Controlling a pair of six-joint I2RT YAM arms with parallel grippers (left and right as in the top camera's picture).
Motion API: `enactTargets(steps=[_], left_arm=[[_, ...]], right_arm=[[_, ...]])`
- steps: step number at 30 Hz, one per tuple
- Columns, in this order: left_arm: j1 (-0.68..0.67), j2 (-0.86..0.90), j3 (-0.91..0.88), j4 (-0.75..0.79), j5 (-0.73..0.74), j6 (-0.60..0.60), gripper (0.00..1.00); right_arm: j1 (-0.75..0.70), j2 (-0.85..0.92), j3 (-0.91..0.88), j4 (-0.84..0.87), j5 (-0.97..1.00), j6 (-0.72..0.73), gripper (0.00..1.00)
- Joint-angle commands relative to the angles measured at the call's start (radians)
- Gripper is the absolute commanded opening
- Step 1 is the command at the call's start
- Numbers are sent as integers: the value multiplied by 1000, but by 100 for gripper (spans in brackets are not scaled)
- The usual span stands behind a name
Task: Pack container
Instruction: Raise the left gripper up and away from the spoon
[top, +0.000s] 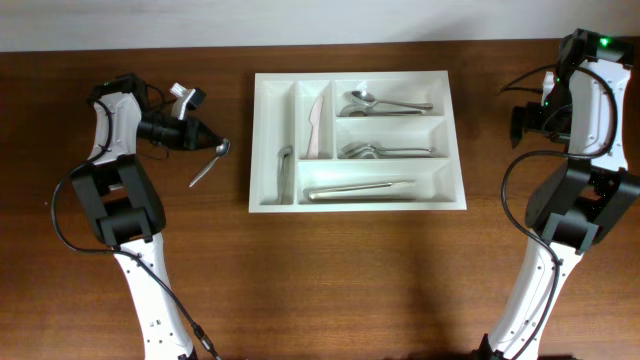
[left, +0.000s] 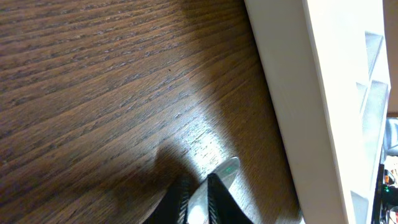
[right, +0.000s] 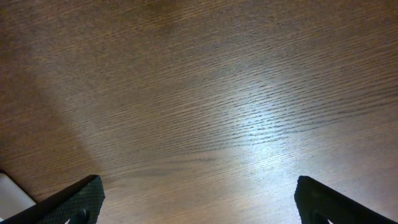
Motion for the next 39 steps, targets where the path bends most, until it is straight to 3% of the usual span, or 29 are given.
enactTargets(steps=[1, 6, 9, 16, 22, 24, 26, 28, 31, 39], left_arm=[[3, 24, -3, -7, -2, 20, 11], [3, 24, -3, -9, -2, 20, 2], [3, 24, -3, -14, -2, 20, 2], [10, 23, 49, -3, 2, -8, 31], [30, 23, 240, -57, 2, -56, 40], [37, 23, 317, -109, -2, -57, 51], [46, 23, 415, -211, -50, -57, 72], [47, 23, 470, -282, -106, -59, 79], [45, 15, 542, -340, -245, -174, 80], [-37, -40, 552, -340, -560, -231, 79]], right_arm=[[-3, -42, 2, 0, 9, 1, 99], [-3, -42, 1, 0, 9, 1, 99], [-3, -42, 2, 0, 9, 1, 99], [-3, -42, 2, 0, 9, 1, 99], [-3, -42, 2, 0, 9, 1, 99], [-3, -42, 2, 0, 9, 1, 99], [-3, -42, 1, 0, 9, 1, 99], [-3, -42, 2, 0, 9, 1, 99], [-3, -42, 2, 0, 9, 1, 99], [-3, -42, 1, 1, 9, 1, 99]])
